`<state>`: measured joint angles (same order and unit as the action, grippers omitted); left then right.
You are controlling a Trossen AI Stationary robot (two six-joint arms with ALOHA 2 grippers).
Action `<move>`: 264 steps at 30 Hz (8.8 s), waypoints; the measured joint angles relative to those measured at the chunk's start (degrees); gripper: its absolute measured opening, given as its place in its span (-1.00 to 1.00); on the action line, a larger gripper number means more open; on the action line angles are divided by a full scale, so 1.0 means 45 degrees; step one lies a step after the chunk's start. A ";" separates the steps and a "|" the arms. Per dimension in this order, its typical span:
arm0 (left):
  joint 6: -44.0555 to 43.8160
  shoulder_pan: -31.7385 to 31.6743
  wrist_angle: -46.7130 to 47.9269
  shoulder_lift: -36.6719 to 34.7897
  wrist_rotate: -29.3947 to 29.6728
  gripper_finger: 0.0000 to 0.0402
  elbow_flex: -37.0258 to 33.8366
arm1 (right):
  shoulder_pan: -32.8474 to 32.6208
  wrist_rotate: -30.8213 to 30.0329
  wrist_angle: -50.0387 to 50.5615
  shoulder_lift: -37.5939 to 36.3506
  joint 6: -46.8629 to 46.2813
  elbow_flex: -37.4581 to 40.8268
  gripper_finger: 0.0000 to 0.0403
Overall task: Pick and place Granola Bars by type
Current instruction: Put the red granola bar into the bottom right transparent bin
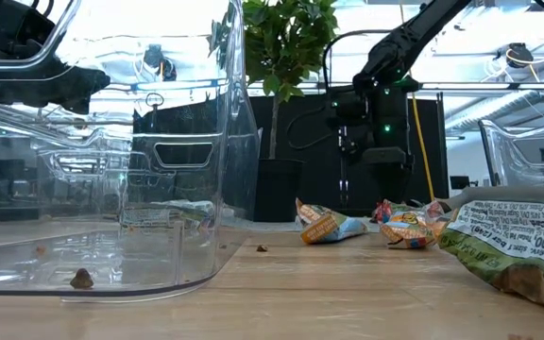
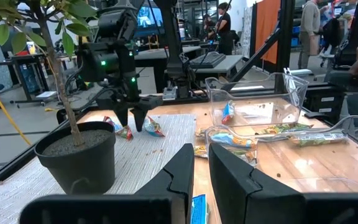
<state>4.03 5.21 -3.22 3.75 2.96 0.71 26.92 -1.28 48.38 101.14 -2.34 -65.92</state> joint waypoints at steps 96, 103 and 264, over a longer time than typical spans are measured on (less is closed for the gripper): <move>0.0000 0.0000 0.0003 -0.0001 0.0005 -0.71 0.0000 | -0.0733 0.0353 -1.0357 -1.2282 -0.0651 0.9012 -1.00; 0.0000 0.0001 0.0000 -0.0004 0.0004 -0.71 0.0000 | -0.0816 0.2247 -1.3898 -1.2812 0.0011 1.0614 -1.00; 0.0000 0.0005 0.0004 -0.0005 0.0005 -0.71 -0.0005 | -1.4916 -0.0015 -0.3371 -0.5081 -1.9144 0.3280 -0.35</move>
<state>4.03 5.23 -3.20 3.73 2.98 0.69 -40.21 -1.34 33.21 78.28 -88.49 -51.16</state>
